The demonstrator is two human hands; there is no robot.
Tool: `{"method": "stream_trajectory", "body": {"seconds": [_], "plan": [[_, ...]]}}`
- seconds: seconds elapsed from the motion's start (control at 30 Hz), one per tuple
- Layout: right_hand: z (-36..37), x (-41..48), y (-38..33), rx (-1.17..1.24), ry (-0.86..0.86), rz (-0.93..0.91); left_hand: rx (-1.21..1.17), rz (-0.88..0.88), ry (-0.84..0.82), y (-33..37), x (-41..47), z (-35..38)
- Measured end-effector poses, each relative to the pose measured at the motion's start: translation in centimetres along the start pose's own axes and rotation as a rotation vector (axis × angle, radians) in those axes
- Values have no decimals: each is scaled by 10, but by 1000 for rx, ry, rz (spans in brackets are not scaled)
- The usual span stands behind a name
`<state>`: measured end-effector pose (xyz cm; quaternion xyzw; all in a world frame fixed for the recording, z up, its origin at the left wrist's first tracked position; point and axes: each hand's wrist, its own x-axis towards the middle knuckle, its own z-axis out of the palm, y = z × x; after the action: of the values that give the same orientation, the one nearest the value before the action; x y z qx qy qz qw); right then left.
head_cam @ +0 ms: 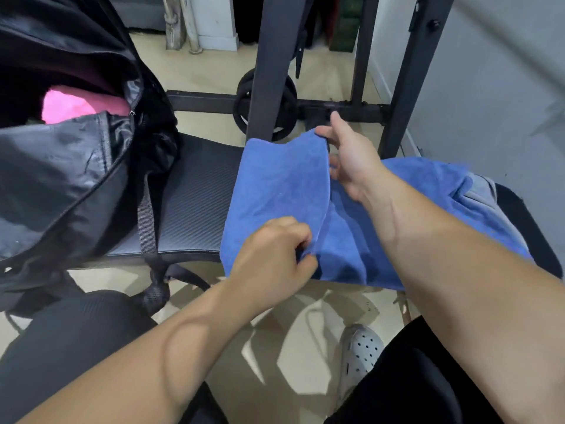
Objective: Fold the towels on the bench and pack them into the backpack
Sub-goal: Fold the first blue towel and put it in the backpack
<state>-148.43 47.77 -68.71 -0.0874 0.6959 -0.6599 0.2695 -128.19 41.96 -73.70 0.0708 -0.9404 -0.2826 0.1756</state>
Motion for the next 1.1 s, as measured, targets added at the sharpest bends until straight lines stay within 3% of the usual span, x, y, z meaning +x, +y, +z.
{"method": "stream_trajectory", "body": {"seconds": [0.37,0.63,0.7,0.87,1.0,1.1], "plan": [[-24,3,32,-150,-70,40,86,46,-159,15,10,32],[-43,3,26,-360,136,-39,18,57,-236,39,23,39],[-52,2,29,-522,149,-48,-14,26,-244,40,28,38],[-56,-5,36,-1067,144,-219,98,-139,-35,21,53,29],[-48,-6,57,-1427,-16,-126,360,-283,-206,-10,80,33],[-47,-6,75,-1486,-53,-72,451,-326,-370,-33,83,42]]}}
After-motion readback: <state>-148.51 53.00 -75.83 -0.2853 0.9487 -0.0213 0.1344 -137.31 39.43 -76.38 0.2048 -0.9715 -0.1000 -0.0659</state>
